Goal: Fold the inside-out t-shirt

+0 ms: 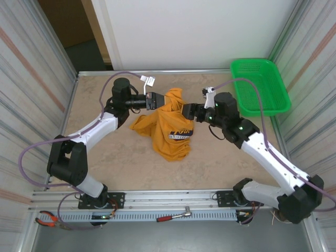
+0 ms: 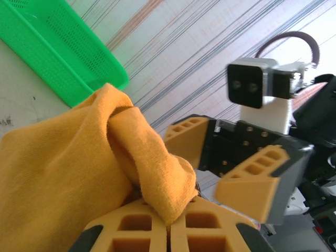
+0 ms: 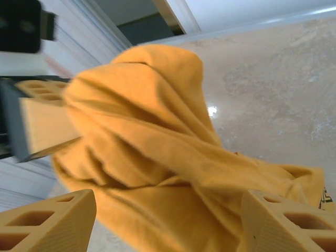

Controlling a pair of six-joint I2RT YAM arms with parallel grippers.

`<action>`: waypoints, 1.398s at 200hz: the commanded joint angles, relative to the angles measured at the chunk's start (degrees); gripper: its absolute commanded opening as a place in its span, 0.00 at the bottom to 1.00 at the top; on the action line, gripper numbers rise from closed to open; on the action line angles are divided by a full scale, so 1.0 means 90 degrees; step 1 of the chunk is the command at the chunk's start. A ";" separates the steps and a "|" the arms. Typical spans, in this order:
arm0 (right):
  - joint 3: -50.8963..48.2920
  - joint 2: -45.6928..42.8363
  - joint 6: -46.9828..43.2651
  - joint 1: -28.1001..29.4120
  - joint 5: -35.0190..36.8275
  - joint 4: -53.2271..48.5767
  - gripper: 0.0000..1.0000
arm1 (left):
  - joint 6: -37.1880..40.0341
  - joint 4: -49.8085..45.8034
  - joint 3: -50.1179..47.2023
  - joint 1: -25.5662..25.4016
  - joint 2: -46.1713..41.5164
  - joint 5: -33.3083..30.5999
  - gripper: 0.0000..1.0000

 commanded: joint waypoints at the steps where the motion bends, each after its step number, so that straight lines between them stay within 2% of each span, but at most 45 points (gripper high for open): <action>1: 0.0380 0.0543 -0.0402 0.0037 -0.0031 -0.0044 0.72 | -0.0022 0.0191 0.0064 0.0008 -0.0017 0.0188 0.00; 24: 0.0641 0.1073 -0.0503 0.0036 -0.0213 0.0042 0.69 | 0.0016 0.0158 0.0091 -0.0039 0.0012 0.0185 0.00; 36: 0.0745 0.1266 -0.0533 0.0036 -0.0305 0.0113 0.62 | 0.0014 0.0174 0.0075 -0.0051 0.0024 0.0193 0.00; 48: 0.0842 0.1387 -0.0555 -0.0009 -0.0515 0.0126 0.44 | 0.0020 0.0192 0.0052 -0.0052 0.0024 0.0202 0.00; 72: 0.0893 0.1324 -0.0608 -0.0158 -0.0973 0.0054 0.00 | 0.0066 0.0124 0.0055 -0.0033 0.0080 0.0184 0.00; 129: 0.0145 0.0145 0.0294 -0.0900 -0.2266 0.0872 0.00 | 0.0090 0.0035 0.0011 0.0172 0.0279 -0.0013 0.00; 135: 0.0076 0.0056 0.0429 -0.0958 -0.2350 0.1023 0.00 | 0.0086 0.0007 -0.0003 0.0200 0.0302 -0.0075 0.07; 146: -0.0025 -0.0034 0.0674 -0.1025 -0.2526 0.1281 0.00 | 0.0100 -0.0100 -0.0018 0.0236 0.0327 -0.0216 0.31; 152: -0.0063 -0.0045 0.0788 -0.1053 -0.2591 0.1393 0.00 | 0.0127 -0.0140 -0.0035 0.0263 0.0329 -0.0285 0.39; 175: -0.0165 0.0032 0.1083 -0.1061 -0.2625 0.1716 0.00 | 0.0238 -0.0341 -0.0133 0.0285 0.0157 -0.0638 0.53; 200: -0.0271 0.0155 0.1274 -0.1066 -0.2657 0.1973 0.00 | 0.0830 -0.1175 -0.0290 0.0190 -0.0533 -0.1428 0.58; 213: -0.0293 0.0246 0.1279 -0.1066 -0.2736 0.1996 0.00 | 0.1550 -0.1898 -0.0250 -0.0044 -0.1000 -0.2121 0.63; 227: -0.0314 0.0295 0.1214 -0.1066 -0.2828 0.1988 0.00 | 0.2310 -0.2655 0.0000 -0.0350 -0.1259 -0.2626 0.64; 257: -0.0344 0.0344 0.1023 -0.1076 -0.3029 0.1954 0.00 | 0.3423 -0.3652 0.0628 -0.0766 -0.1116 -0.2909 0.65; 279: -0.0354 0.0406 0.1017 -0.1068 -0.3078 0.1947 0.00 | 0.3700 -0.3692 0.0771 -0.0994 -0.0912 -0.2871 0.63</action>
